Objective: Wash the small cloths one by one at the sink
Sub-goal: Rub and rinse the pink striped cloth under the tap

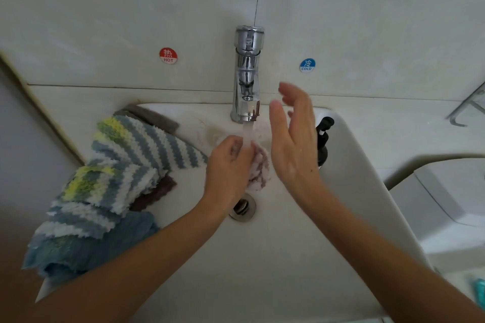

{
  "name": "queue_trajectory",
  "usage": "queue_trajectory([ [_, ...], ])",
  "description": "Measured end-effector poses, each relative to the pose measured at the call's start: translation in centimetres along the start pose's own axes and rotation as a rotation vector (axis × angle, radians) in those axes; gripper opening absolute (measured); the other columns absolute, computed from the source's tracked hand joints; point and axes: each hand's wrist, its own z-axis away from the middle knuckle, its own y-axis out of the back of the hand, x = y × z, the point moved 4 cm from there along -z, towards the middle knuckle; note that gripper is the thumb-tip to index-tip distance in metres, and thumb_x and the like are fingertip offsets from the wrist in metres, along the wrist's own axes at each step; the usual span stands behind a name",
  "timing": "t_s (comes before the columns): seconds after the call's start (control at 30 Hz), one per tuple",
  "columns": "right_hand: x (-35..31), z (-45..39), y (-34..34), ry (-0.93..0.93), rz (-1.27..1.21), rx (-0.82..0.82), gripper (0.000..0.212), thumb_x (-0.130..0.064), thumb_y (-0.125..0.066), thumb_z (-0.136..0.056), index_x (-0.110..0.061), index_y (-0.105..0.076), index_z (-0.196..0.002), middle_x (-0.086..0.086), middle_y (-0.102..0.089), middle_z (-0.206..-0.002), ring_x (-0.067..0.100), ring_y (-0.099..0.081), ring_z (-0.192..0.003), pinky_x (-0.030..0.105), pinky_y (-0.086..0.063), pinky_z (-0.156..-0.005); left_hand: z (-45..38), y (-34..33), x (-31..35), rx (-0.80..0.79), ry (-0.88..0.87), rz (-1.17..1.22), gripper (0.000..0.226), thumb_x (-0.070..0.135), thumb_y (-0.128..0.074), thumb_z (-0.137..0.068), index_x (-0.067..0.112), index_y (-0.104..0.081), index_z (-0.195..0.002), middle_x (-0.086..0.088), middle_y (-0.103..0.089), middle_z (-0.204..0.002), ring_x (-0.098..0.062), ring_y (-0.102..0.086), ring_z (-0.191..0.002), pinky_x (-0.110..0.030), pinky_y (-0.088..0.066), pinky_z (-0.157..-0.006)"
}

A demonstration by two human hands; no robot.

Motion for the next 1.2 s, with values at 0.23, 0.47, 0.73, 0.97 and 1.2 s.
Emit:
queue_trajectory([
  [0.23,-5.2,-6.6,1.4,0.294,0.207,-0.131,0.058,-0.053,-0.044,-0.095,-0.027,-0.039,-0.147,0.0,-0.036,-0.153,0.017,-0.032,-0.141,0.029,-0.026,-0.107,0.1,0.0,0.3,-0.009,0.044,-0.061,0.033,0.034,-0.059,-0.087,0.014,-0.048,-0.063,-0.017,-0.05,-0.061,-0.035,-0.05,-0.056,-0.051,-0.056,-0.064],
  [0.47,-3.5,-5.5,-0.1,0.326,0.228,-0.226,0.061,-0.063,-0.035,-0.088,-0.03,-0.048,-0.137,-0.001,-0.043,-0.149,0.016,-0.028,-0.143,0.023,-0.022,-0.105,0.3,-0.1,0.5,-0.051,0.039,-0.022,0.034,0.043,-0.057,-0.086,0.01,-0.063,-0.08,-0.019,-0.06,-0.067,-0.038,-0.055,-0.058,-0.063,-0.052,-0.062],
  [0.73,-0.2,-1.1,-0.8,0.197,0.102,-0.133,0.06,-0.051,-0.032,-0.098,-0.024,-0.029,-0.152,0.002,-0.036,-0.154,0.016,-0.032,-0.142,0.034,-0.029,-0.113,-0.2,0.6,0.3,0.016,0.028,-0.027,0.018,0.034,-0.057,-0.094,0.02,-0.065,-0.085,-0.003,-0.066,-0.076,-0.026,-0.066,-0.075,-0.051,-0.057,-0.075],
  [0.97,5.2,2.7,-2.7,0.028,0.096,-0.217,0.053,-0.051,-0.031,-0.095,-0.019,-0.048,-0.134,-0.003,-0.06,-0.12,0.011,-0.059,-0.104,0.042,-0.053,-0.087,0.1,0.7,0.9,0.065,-0.028,-0.08,0.014,0.025,-0.055,-0.096,0.021,-0.064,-0.087,0.002,-0.067,-0.08,-0.013,-0.067,-0.075,-0.027,-0.056,-0.066],
  [1.2,4.7,4.1,-3.7,-0.098,-0.049,-0.283,0.05,-0.063,-0.03,-0.09,-0.031,-0.051,-0.122,-0.003,-0.06,-0.113,0.005,-0.061,-0.095,0.027,-0.054,-0.081,0.8,0.5,1.3,0.089,-0.074,0.05,0.012,0.026,-0.04,-0.103,0.031,-0.048,-0.095,0.006,-0.063,-0.089,0.0,-0.066,-0.077,-0.017,-0.053,-0.06],
])
